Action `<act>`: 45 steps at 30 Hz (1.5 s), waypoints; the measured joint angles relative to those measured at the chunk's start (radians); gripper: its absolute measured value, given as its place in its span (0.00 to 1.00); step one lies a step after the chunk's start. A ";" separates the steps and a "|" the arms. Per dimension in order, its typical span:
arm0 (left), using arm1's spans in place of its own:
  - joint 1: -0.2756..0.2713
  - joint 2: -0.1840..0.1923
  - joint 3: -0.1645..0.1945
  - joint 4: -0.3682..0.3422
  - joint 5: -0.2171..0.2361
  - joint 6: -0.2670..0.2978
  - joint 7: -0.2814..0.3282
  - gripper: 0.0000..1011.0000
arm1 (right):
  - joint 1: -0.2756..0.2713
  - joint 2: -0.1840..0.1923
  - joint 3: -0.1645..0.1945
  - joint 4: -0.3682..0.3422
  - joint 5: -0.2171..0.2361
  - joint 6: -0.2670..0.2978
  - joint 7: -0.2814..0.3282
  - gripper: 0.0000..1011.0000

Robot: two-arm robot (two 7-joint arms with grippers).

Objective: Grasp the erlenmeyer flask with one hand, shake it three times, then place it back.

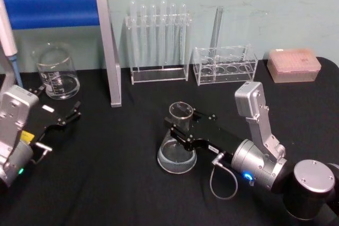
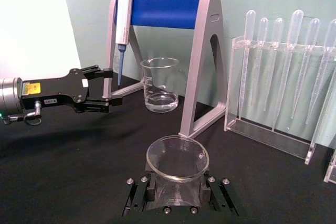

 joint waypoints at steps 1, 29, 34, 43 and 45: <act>0.000 0.000 0.000 0.000 0.000 0.000 0.000 0.99 | 0.000 0.000 -0.001 0.000 -0.001 0.000 0.000 0.45; 0.000 0.000 0.000 0.000 0.000 0.000 0.000 0.99 | -0.001 0.000 0.000 0.000 -0.003 0.005 -0.001 0.73; 0.000 0.000 0.000 0.000 0.000 0.000 0.000 0.99 | 0.000 0.000 0.001 0.000 -0.003 0.004 -0.001 0.90; 0.000 0.000 0.000 0.000 0.000 0.000 0.000 0.99 | 0.000 0.000 0.001 -0.001 -0.003 0.003 -0.001 0.99; 0.000 0.000 0.000 0.000 0.000 0.000 0.000 0.99 | 0.000 0.000 0.001 -0.001 -0.003 0.003 -0.001 0.99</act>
